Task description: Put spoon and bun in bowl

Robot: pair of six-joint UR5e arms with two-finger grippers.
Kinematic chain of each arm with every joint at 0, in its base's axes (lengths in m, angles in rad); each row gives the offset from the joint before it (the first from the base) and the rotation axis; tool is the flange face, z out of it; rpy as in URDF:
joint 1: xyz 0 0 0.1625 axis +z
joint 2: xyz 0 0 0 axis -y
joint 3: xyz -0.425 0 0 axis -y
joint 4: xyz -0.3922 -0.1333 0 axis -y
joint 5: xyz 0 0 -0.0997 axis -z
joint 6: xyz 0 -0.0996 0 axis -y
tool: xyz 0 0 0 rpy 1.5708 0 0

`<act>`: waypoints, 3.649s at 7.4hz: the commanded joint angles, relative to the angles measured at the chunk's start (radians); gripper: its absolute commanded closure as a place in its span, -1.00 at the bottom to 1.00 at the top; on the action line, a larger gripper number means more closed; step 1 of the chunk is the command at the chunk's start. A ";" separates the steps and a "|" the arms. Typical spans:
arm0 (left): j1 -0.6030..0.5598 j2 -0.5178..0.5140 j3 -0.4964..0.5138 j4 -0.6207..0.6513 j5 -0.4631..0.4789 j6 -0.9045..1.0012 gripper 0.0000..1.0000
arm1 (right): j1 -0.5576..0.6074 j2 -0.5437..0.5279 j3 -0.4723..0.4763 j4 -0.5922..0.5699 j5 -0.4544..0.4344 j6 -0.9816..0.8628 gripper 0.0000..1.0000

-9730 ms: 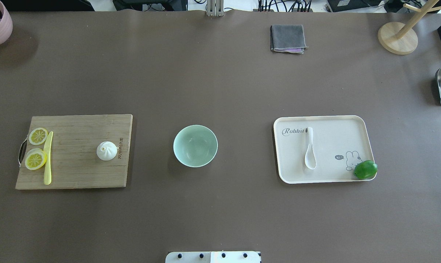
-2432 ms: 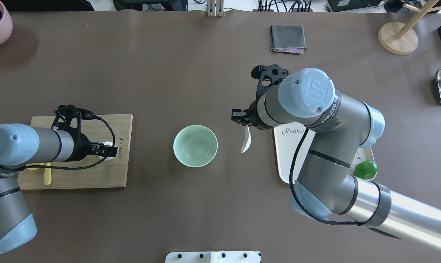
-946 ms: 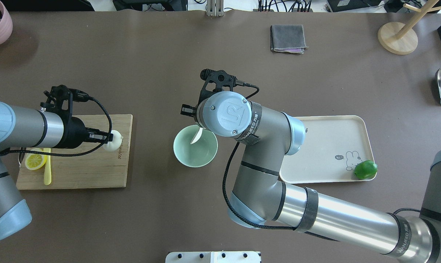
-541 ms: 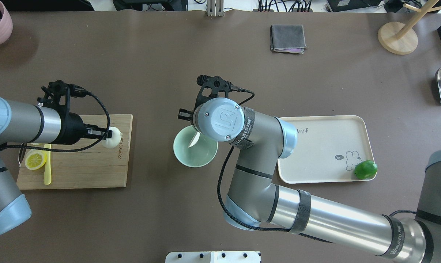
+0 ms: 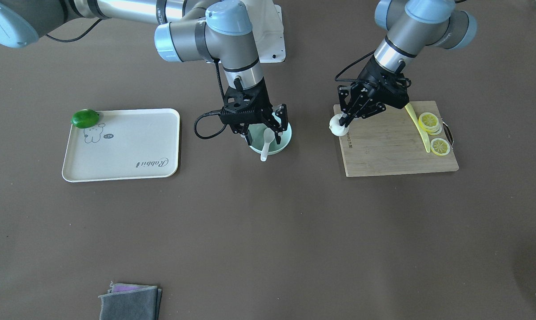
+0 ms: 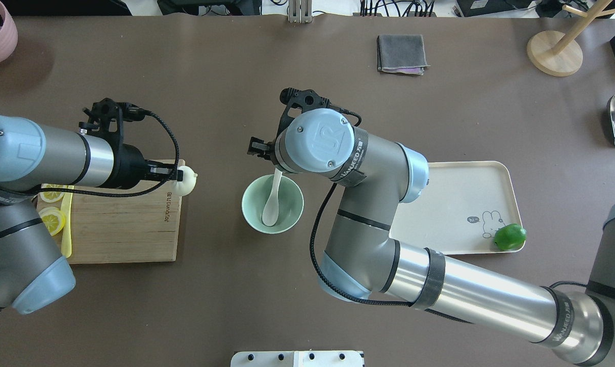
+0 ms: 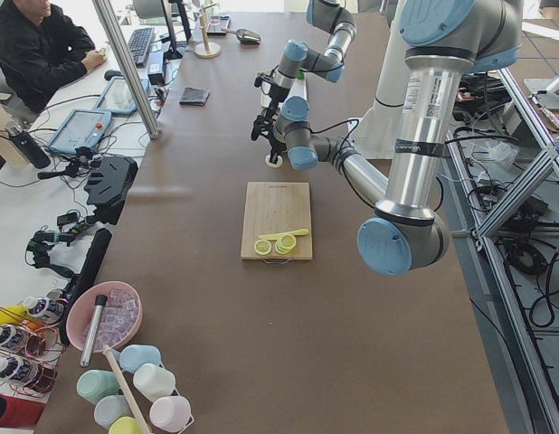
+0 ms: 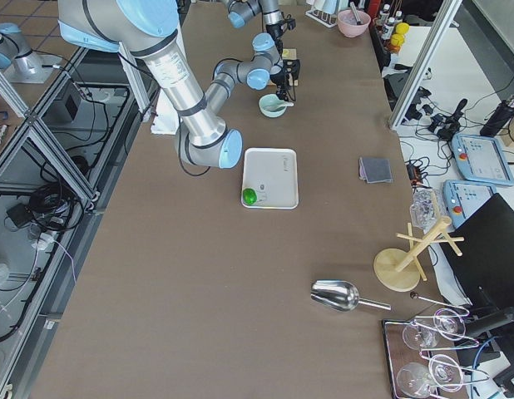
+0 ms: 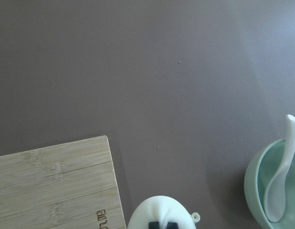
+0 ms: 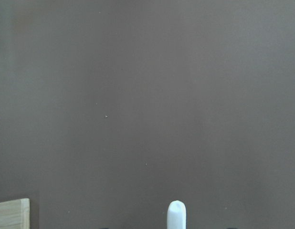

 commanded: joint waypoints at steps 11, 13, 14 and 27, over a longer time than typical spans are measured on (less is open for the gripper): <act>0.071 -0.159 0.066 0.009 0.136 -0.054 -0.96 | 0.531 -0.566 0.308 -0.129 0.498 -0.733 -1.00; -0.018 -0.134 0.064 0.124 0.145 0.284 -0.96 | 0.670 -0.673 0.304 -0.148 0.579 -1.063 -1.00; -0.072 -0.113 0.067 0.141 0.137 0.324 -0.96 | 0.739 -0.729 0.301 -0.149 0.590 -1.282 -1.00; -0.887 0.302 0.170 0.423 -0.427 0.913 -0.96 | 0.989 -0.818 0.082 -0.228 0.721 -1.574 -1.00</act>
